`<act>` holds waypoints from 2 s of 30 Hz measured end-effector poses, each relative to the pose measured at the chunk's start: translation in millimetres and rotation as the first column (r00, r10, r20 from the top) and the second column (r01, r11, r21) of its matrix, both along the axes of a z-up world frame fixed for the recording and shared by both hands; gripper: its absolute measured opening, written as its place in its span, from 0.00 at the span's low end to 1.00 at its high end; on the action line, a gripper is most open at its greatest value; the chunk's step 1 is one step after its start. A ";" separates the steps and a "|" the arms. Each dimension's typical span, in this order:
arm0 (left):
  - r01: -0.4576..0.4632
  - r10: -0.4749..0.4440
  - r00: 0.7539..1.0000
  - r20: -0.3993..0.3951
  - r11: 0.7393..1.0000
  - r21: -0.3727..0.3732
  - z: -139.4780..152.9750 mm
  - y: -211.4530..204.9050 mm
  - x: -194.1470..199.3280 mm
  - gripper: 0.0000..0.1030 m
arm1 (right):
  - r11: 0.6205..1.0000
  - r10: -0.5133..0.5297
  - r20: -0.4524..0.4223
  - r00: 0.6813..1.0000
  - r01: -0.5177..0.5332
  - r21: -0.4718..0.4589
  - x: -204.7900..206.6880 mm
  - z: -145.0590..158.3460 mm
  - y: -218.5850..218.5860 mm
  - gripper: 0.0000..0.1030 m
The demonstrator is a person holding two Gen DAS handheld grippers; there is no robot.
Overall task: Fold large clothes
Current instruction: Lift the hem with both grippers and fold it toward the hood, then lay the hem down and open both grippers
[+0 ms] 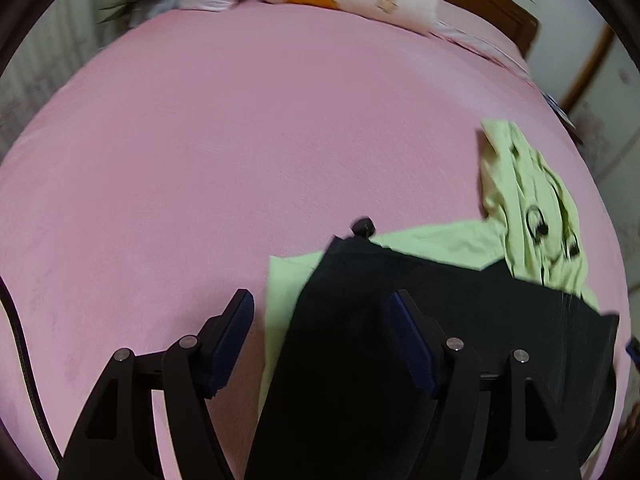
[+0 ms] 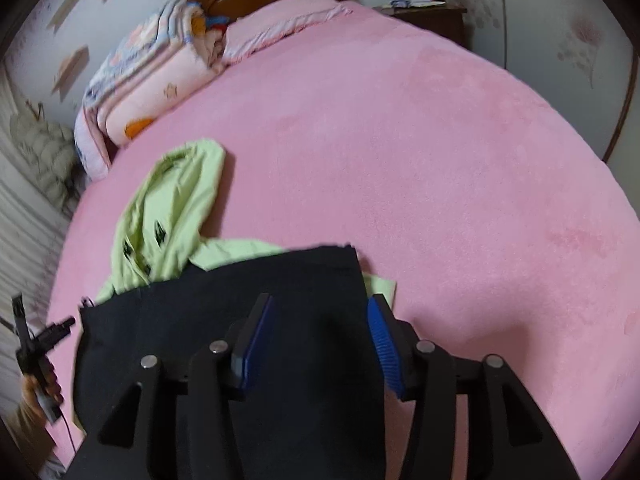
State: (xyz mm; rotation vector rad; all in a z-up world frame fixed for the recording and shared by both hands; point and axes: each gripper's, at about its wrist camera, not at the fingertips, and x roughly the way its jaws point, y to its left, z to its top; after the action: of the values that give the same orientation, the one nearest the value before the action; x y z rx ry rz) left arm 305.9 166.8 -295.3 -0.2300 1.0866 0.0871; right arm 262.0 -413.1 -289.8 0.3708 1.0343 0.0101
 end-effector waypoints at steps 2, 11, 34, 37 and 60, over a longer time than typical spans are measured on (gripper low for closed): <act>0.049 -0.049 0.999 0.004 0.999 0.004 -5.8 -1.3 2.7 0.67 | 1.000 0.014 -0.019 1.000 -0.014 -0.009 4.8 -8.7 3.0 0.48; 0.150 -0.149 0.989 -0.017 0.988 0.044 -21.0 -12.2 22.1 0.34 | 0.999 -0.011 -0.086 0.996 0.008 -0.037 29.0 -44.5 3.2 0.48; -0.027 -0.005 0.997 0.072 0.895 0.446 -15.1 -61.7 51.4 0.04 | 0.973 -0.009 0.004 1.000 0.010 -0.233 60.3 -21.2 33.1 0.05; -0.002 -0.009 1.000 0.019 0.876 0.483 -46.3 -67.4 51.0 0.06 | 0.966 -0.026 -0.058 0.998 0.010 -0.259 56.3 -53.1 37.4 0.08; 0.018 -0.115 0.979 0.169 0.873 0.486 14.7 -79.0 44.9 0.88 | 0.937 -0.020 0.091 0.996 0.050 -0.346 35.8 11.0 57.4 0.37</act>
State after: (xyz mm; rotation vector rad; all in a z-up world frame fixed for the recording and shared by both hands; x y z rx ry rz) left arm 350.8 87.9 -280.6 0.2490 0.8457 0.2660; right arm 297.8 -355.6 -278.8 0.0640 0.9226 -0.1863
